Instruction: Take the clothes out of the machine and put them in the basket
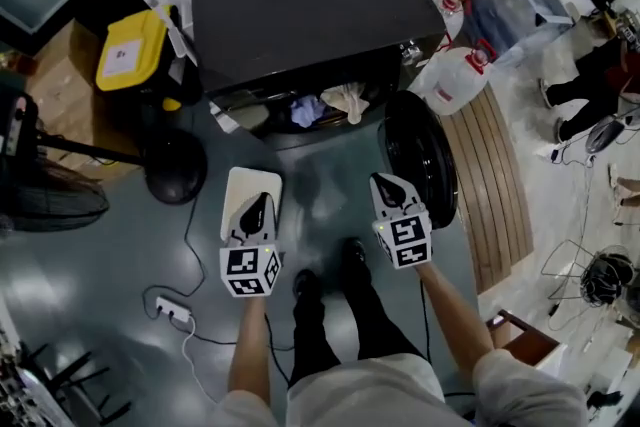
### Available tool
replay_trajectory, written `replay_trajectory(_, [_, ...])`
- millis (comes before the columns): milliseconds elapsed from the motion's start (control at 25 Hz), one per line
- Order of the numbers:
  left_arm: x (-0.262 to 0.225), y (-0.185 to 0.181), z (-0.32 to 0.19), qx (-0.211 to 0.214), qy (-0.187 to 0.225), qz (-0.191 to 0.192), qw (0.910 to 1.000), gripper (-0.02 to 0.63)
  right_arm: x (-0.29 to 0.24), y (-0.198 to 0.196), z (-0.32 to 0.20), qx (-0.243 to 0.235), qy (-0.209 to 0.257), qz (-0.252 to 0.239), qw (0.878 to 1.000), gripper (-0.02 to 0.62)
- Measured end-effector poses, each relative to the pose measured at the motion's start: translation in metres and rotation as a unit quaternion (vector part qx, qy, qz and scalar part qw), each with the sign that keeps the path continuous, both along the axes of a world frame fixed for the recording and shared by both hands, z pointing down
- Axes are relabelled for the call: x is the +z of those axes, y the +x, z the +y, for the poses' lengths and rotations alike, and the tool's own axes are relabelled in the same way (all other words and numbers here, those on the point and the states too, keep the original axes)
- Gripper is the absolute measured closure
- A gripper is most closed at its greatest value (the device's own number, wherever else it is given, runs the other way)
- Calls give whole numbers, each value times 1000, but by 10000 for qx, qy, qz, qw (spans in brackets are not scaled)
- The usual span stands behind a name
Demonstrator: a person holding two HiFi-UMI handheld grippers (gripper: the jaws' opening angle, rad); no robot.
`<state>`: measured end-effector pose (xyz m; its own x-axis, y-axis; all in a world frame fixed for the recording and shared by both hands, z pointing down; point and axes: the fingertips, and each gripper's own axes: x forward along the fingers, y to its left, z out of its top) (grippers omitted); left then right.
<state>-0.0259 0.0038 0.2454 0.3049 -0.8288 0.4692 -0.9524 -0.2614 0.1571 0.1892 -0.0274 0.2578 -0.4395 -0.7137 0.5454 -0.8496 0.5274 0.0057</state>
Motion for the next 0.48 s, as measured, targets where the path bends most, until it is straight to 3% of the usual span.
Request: replay_trajectory(480, [93, 10, -20, -188, -111, 42, 9998, 589, 95, -8, -41, -295, -41, 42, 9995, 572])
